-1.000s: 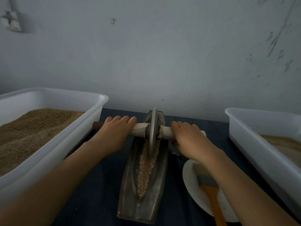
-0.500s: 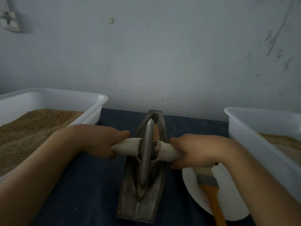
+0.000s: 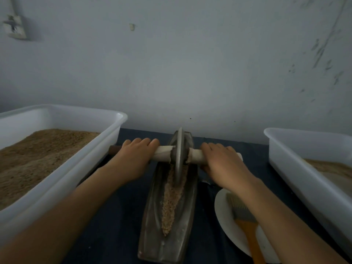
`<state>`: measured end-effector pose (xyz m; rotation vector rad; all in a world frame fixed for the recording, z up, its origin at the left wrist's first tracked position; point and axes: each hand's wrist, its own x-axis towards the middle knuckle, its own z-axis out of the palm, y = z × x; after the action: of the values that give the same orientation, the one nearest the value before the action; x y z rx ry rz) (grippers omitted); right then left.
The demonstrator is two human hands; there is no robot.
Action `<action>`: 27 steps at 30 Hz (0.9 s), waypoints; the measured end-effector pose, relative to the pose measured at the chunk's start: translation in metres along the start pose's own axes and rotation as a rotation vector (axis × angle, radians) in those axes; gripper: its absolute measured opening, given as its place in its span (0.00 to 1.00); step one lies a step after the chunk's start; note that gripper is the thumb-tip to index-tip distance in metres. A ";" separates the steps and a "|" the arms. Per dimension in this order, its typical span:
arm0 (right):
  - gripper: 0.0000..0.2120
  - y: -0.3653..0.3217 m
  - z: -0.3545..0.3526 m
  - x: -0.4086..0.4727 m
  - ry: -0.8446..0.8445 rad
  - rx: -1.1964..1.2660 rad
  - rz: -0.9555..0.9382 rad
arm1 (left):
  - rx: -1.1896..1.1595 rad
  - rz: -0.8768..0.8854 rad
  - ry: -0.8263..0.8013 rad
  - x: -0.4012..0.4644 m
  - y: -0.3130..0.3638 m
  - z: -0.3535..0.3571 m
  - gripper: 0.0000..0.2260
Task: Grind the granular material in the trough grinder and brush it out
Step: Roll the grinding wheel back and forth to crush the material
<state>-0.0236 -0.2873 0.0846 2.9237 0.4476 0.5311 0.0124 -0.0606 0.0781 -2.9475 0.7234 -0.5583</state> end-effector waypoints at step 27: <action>0.12 0.001 0.009 0.002 0.089 0.005 0.056 | -0.210 -0.056 0.085 0.002 -0.003 0.002 0.22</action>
<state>-0.0180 -0.2883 0.0770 2.9339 0.3794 0.6710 0.0157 -0.0587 0.0774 -3.1630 0.7539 -0.6533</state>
